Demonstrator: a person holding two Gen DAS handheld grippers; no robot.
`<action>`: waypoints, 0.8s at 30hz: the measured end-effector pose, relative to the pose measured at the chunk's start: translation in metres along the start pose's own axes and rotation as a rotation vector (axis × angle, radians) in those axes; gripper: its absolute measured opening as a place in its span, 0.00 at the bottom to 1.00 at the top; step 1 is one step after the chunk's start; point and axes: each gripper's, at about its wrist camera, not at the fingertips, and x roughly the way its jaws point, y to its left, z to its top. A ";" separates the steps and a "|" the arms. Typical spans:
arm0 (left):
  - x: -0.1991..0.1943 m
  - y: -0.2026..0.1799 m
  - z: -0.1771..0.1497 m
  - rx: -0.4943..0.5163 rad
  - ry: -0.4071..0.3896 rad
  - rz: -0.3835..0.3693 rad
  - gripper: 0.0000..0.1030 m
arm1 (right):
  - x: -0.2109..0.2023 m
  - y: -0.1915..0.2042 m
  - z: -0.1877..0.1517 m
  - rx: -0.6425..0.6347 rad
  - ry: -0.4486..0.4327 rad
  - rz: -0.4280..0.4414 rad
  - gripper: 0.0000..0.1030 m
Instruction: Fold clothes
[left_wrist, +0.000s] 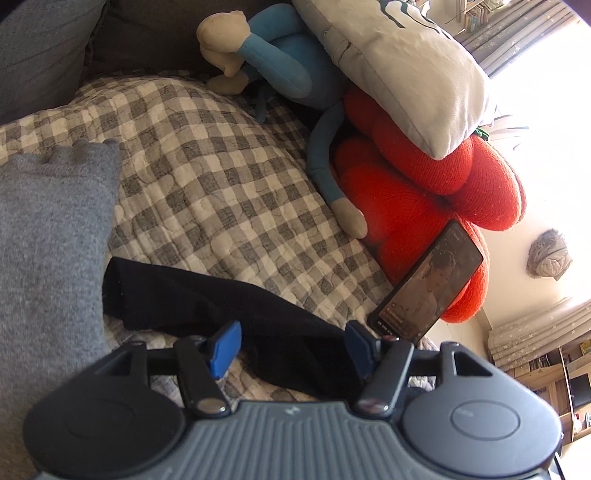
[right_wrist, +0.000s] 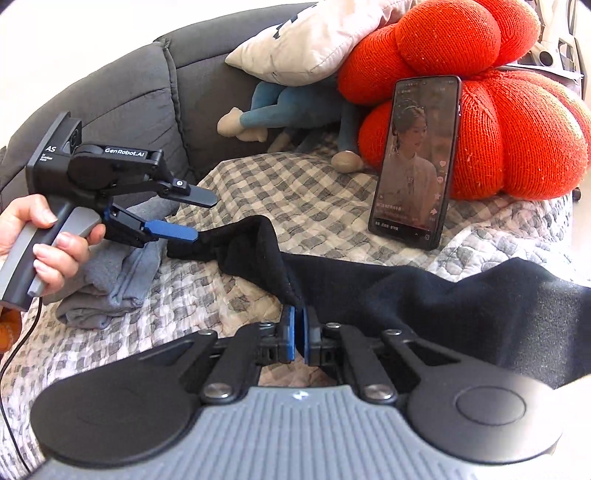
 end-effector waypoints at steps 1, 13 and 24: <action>0.001 -0.001 -0.001 0.005 0.000 0.008 0.63 | -0.001 0.000 -0.002 -0.007 0.008 0.005 0.05; 0.020 -0.008 -0.006 0.032 0.013 0.154 0.63 | 0.001 -0.003 -0.011 -0.010 0.064 0.024 0.05; 0.022 -0.006 -0.013 -0.086 -0.094 0.278 0.55 | 0.002 -0.010 -0.012 0.032 0.051 0.039 0.05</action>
